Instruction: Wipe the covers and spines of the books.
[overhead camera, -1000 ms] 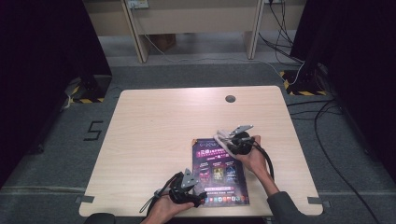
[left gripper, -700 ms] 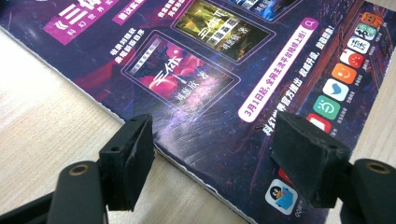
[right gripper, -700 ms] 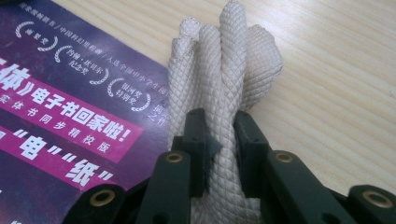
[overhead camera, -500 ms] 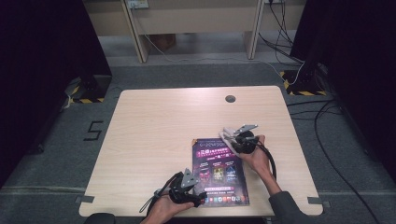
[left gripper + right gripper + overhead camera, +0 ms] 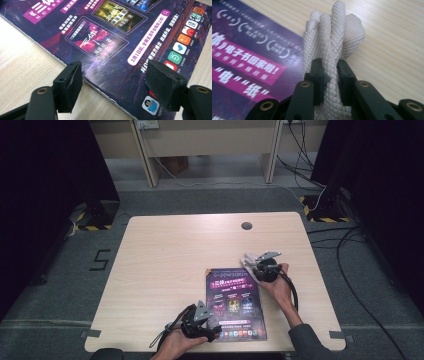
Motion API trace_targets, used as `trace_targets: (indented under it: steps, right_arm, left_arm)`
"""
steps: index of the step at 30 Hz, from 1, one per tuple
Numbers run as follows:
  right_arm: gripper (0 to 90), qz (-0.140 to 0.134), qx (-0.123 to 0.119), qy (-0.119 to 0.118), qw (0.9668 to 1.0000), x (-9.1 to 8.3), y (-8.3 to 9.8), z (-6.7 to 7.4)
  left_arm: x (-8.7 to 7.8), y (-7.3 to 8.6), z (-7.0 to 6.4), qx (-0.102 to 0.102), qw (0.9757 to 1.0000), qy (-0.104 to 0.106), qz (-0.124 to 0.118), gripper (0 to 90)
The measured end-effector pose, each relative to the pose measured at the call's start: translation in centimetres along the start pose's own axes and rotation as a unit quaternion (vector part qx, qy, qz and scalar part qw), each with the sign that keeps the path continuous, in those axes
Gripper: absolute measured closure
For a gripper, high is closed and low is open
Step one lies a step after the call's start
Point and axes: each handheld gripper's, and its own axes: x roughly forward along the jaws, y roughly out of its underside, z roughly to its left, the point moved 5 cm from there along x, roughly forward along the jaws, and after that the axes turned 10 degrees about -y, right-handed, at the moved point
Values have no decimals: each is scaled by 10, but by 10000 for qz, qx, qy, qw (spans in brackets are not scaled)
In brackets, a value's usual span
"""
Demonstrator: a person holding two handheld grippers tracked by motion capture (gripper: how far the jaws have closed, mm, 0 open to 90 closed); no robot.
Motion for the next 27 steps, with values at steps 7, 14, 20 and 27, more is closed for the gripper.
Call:
trace_targets:
  steps: [7,14,20,27]
  right_arm:
    - [770,46,-47,-102,9999,1,-1,6]
    - [773,-23,89,206,9997,0,1,-9]
    - [777,-29,-10,-160,9999,1,-3,4]
    - [779,104,-220,-386,9990,8,-8,25]
  left_arm:
    - [0,0,0,6,10000,-7,-9,287]
    - [0,0,0,1,10000,3,-1,287]
    - [0,0,0,-3,10000,9,3,287]
    - [0,0,0,-5,10000,7,-1,287]
